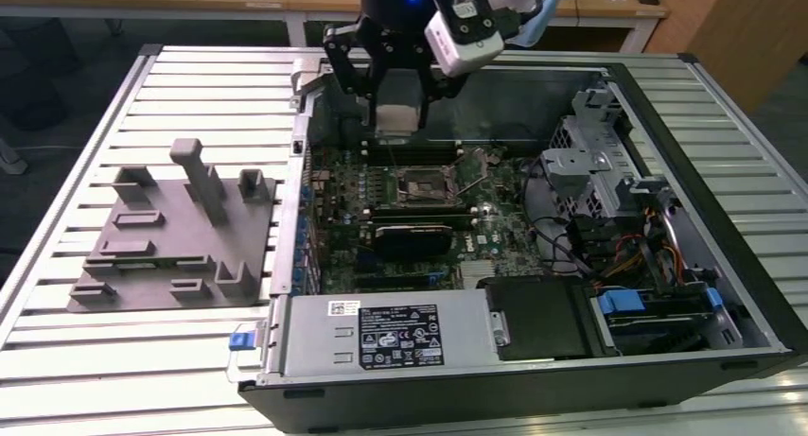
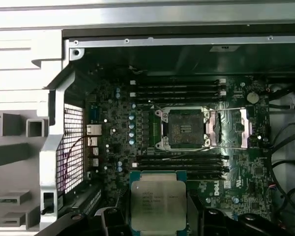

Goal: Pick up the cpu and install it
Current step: 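Pick up the cpu and move it towards the insertion slot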

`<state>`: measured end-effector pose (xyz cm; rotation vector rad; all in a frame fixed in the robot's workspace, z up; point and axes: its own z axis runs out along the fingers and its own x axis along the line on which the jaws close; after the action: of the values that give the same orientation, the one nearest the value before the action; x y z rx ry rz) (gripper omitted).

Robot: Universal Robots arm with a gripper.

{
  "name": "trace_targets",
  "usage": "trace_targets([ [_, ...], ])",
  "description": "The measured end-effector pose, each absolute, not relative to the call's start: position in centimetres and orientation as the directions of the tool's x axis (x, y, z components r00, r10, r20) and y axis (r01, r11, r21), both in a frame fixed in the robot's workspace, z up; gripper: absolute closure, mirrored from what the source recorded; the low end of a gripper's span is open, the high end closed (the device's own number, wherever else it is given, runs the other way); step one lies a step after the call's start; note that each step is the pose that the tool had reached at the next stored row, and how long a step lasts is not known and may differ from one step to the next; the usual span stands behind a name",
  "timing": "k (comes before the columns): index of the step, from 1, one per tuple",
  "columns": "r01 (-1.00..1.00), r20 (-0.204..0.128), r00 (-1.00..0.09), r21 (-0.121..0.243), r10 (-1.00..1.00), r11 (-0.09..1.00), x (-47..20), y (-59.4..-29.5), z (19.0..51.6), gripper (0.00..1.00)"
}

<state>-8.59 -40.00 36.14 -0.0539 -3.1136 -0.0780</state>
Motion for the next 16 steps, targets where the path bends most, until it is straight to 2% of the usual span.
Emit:
trace_targets([
  [16,0.035,0.028,-0.999,0.05,0.034,0.998,-6.3,-39.3,33.2,0.46],
])
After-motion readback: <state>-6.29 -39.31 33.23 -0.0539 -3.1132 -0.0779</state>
